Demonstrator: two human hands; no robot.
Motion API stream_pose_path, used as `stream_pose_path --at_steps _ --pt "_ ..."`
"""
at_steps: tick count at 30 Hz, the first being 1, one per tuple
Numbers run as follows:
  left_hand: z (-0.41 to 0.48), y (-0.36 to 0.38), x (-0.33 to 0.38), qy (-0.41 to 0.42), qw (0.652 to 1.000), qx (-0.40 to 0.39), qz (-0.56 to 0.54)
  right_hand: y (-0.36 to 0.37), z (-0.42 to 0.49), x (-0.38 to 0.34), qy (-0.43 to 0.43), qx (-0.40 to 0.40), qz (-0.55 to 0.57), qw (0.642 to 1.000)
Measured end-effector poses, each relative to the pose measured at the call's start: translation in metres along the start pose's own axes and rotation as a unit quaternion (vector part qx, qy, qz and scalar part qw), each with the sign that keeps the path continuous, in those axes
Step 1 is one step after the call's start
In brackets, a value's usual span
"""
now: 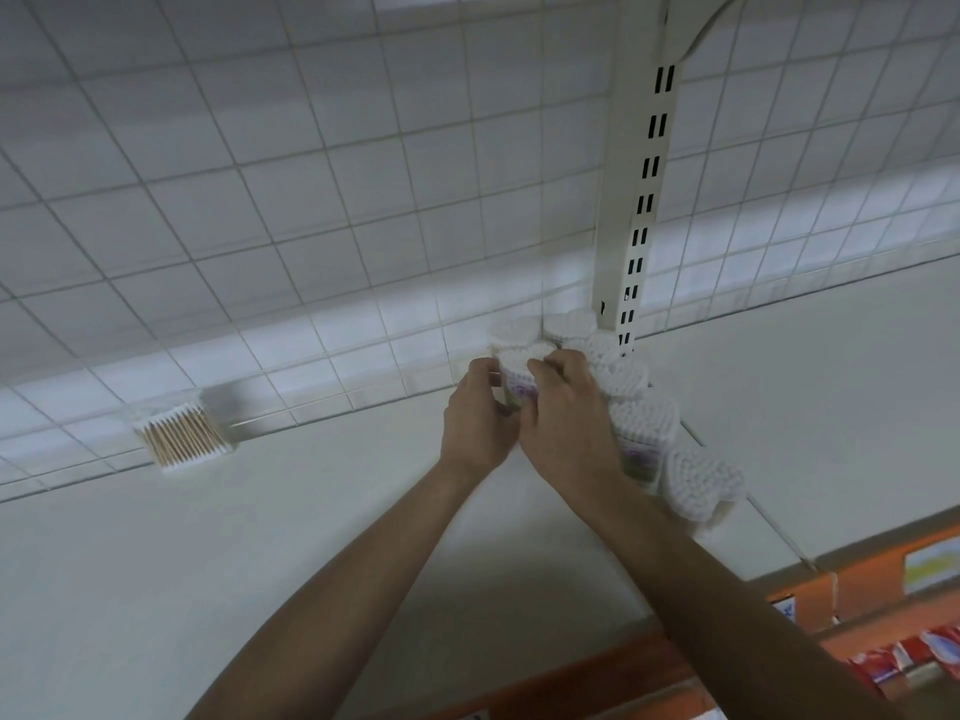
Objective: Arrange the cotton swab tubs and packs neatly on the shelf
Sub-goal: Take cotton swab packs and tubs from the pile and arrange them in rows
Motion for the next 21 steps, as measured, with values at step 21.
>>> stream_pose_path --at_steps 21 --pt "-0.0019 0.0011 -0.0023 -0.005 1.0 -0.004 0.014 -0.0022 -0.0066 -0.0046 -0.035 0.057 0.011 0.998"
Point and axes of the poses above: each hand's wrist, its own z-axis towards the middle knuckle, its own y-axis out of the palm, x = y × z, the point moved 3 cm from there along z, towards the middle knuckle, and after that the axes turned 11 degrees about y, right-handed, at the moved point
